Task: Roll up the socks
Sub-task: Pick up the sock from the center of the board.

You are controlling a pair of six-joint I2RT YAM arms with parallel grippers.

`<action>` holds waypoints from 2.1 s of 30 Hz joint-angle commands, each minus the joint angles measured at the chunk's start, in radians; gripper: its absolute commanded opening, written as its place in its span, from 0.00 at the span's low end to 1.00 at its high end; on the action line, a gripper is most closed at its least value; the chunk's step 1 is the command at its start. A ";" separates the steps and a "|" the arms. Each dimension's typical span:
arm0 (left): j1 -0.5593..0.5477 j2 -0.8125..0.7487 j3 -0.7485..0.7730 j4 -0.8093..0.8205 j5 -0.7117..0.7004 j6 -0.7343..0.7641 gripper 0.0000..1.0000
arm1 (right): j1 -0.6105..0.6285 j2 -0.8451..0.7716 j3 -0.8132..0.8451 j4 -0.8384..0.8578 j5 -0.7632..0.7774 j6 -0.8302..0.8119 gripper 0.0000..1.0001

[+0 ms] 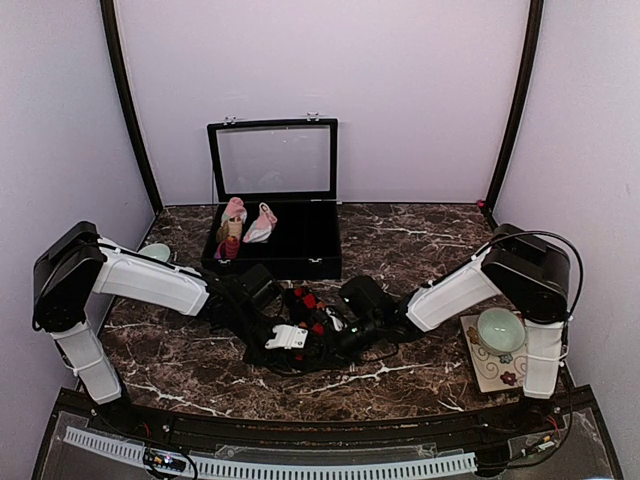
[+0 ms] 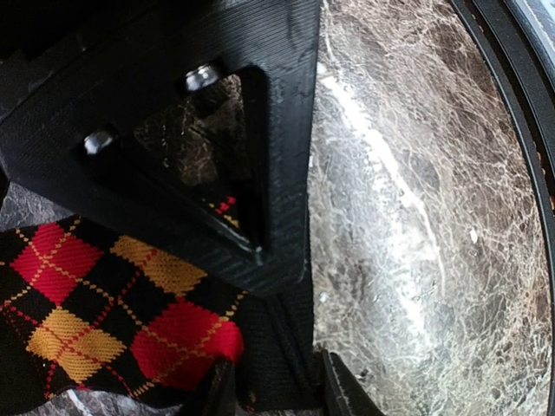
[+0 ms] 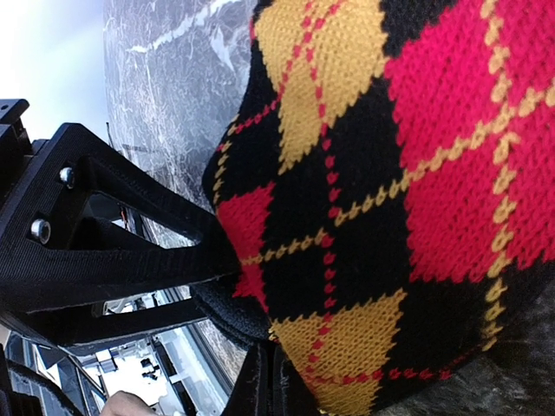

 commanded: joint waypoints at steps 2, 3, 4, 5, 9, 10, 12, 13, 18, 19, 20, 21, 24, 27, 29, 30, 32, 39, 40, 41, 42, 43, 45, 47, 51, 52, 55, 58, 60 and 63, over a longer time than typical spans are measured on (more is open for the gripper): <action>-0.007 0.009 0.024 -0.070 0.043 -0.013 0.30 | -0.006 0.013 -0.013 0.081 -0.023 0.037 0.00; -0.007 0.008 0.026 -0.080 0.047 -0.012 0.30 | -0.006 0.014 -0.013 0.085 -0.023 0.039 0.00; -0.008 0.005 0.025 -0.086 0.051 -0.014 0.30 | -0.006 0.015 -0.016 0.093 -0.025 0.044 0.00; -0.008 0.001 0.022 -0.090 0.053 -0.014 0.30 | -0.008 0.015 -0.020 0.104 -0.026 0.050 0.00; -0.008 -0.021 0.011 -0.104 0.053 -0.008 0.30 | -0.008 0.013 -0.028 0.126 -0.028 0.062 0.00; -0.008 -0.026 0.010 -0.105 0.054 -0.008 0.30 | -0.007 0.014 -0.028 0.131 -0.029 0.064 0.00; -0.008 -0.031 0.011 -0.109 0.051 -0.008 0.27 | -0.008 0.017 -0.031 0.156 -0.040 0.076 0.00; -0.008 -0.032 0.012 -0.111 0.049 -0.008 0.27 | -0.008 0.019 -0.030 0.156 -0.040 0.078 0.00; -0.008 -0.031 0.017 -0.110 0.033 -0.010 0.16 | -0.008 0.018 -0.050 0.152 -0.034 0.079 0.00; -0.008 -0.031 0.021 -0.115 0.035 -0.008 0.13 | -0.008 0.018 -0.055 0.152 -0.031 0.080 0.00; -0.008 -0.031 0.025 -0.121 0.040 -0.007 0.10 | -0.008 0.020 -0.060 0.152 -0.028 0.081 0.00; -0.008 -0.031 0.031 -0.128 0.045 -0.008 0.08 | -0.008 0.021 -0.063 0.156 -0.026 0.083 0.00; -0.008 -0.027 0.048 -0.150 0.070 -0.009 0.05 | -0.008 0.029 -0.068 0.194 -0.033 0.105 0.00; -0.008 -0.013 0.058 -0.164 0.079 -0.008 0.01 | -0.008 0.036 -0.066 0.227 -0.044 0.117 0.00; -0.008 -0.002 0.061 -0.175 0.084 -0.005 0.01 | -0.008 0.037 -0.062 0.232 -0.049 0.117 0.00; -0.008 0.003 0.060 -0.178 0.087 -0.005 0.02 | -0.008 0.035 -0.063 0.236 -0.048 0.119 0.00; -0.008 0.009 0.056 -0.181 0.090 -0.009 0.13 | -0.008 0.032 -0.064 0.241 -0.043 0.120 0.00; -0.008 -0.012 0.043 -0.187 0.072 -0.008 0.38 | -0.008 0.040 -0.068 0.260 -0.046 0.129 0.00; -0.008 -0.019 0.043 -0.189 0.067 -0.007 0.38 | -0.008 0.040 -0.068 0.260 -0.045 0.129 0.00; -0.007 -0.027 0.042 -0.190 0.060 -0.006 0.38 | -0.008 0.041 -0.068 0.260 -0.046 0.129 0.00; -0.007 -0.037 0.043 -0.192 0.055 -0.004 0.38 | -0.008 0.043 -0.067 0.260 -0.046 0.130 0.00; -0.007 -0.046 0.045 -0.195 0.053 -0.002 0.38 | -0.008 0.045 -0.067 0.260 -0.047 0.130 0.00; -0.007 -0.060 0.054 -0.206 0.053 0.003 0.37 | -0.008 0.052 -0.069 0.262 -0.047 0.130 0.00; -0.008 -0.066 0.067 -0.216 0.058 0.006 0.36 | -0.008 0.061 -0.071 0.270 -0.050 0.137 0.00; -0.008 -0.042 0.112 -0.236 0.084 0.005 0.35 | -0.008 0.071 -0.072 0.300 -0.060 0.154 0.00; -0.008 -0.030 0.122 -0.240 0.090 0.002 0.35 | -0.008 0.070 -0.072 0.300 -0.059 0.155 0.00; -0.007 0.002 0.148 -0.248 0.103 0.002 0.33 | -0.008 0.065 -0.069 0.299 -0.058 0.155 0.00; -0.008 0.027 0.150 -0.247 0.114 0.001 0.31 | -0.008 0.061 -0.069 0.298 -0.059 0.156 0.00; -0.008 0.041 0.148 -0.249 0.120 0.000 0.30 | -0.008 0.059 -0.071 0.297 -0.060 0.156 0.00; -0.008 0.054 0.135 -0.255 0.122 0.005 0.28 | -0.008 0.059 -0.074 0.302 -0.062 0.156 0.00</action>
